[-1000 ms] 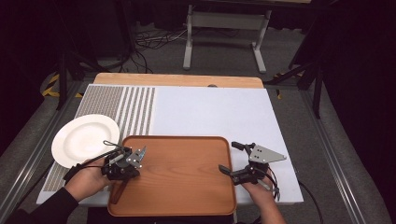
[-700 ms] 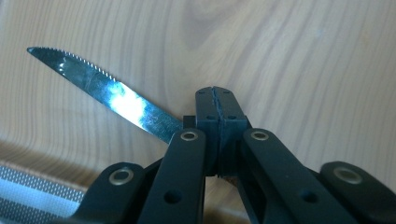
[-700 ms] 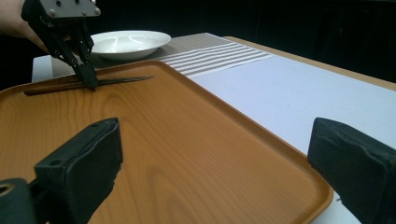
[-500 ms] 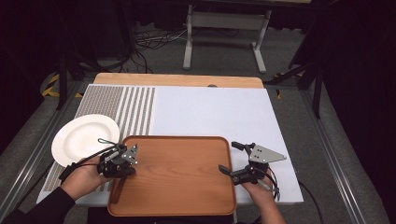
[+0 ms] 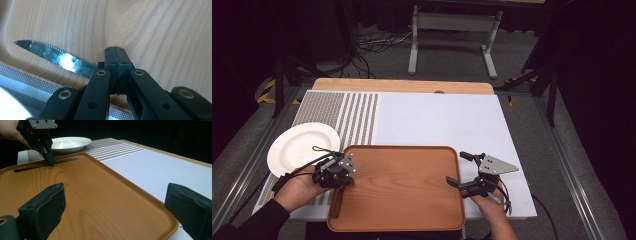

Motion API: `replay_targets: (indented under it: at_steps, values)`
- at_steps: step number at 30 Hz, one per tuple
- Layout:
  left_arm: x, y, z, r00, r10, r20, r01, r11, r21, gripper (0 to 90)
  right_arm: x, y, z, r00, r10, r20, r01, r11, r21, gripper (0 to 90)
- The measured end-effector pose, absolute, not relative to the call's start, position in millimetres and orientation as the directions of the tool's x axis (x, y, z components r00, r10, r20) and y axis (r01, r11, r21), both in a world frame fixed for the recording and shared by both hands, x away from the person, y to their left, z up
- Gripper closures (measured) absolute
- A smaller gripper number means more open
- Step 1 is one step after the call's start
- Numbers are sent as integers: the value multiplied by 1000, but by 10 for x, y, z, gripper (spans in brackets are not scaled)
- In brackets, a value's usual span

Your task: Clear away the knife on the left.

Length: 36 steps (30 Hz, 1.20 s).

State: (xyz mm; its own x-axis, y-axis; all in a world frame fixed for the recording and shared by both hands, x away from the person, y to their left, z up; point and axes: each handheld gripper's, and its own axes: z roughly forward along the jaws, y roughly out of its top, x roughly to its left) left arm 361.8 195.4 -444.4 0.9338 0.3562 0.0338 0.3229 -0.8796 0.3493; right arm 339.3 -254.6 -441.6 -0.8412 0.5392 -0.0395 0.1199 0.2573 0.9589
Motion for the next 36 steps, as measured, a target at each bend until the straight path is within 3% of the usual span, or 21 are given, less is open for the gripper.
replay_targets:
  at_steps: [11,18,23,28,36]
  values:
    - [3631,1973,-4445,933,360,29,327,-877,351,900,3393,-2546,-4415,-841,540,-39,121,258,959,42]
    - [3573,1977,-4368,936,350,25,315,-870,380,801,3394,-2546,-4417,-841,540,-40,121,260,958,41]
    - [3524,1997,-4219,933,360,17,314,-835,452,620,3389,-2545,-4413,-842,538,-41,117,257,959,41]
    - [3470,2057,-4087,917,398,21,317,-759,569,337,3387,-2545,-4413,-842,538,-43,117,258,959,41]
    - [3383,2200,-3977,904,428,-8,309,-641,703,149,3384,-2545,-4414,-840,541,-42,120,261,958,41]
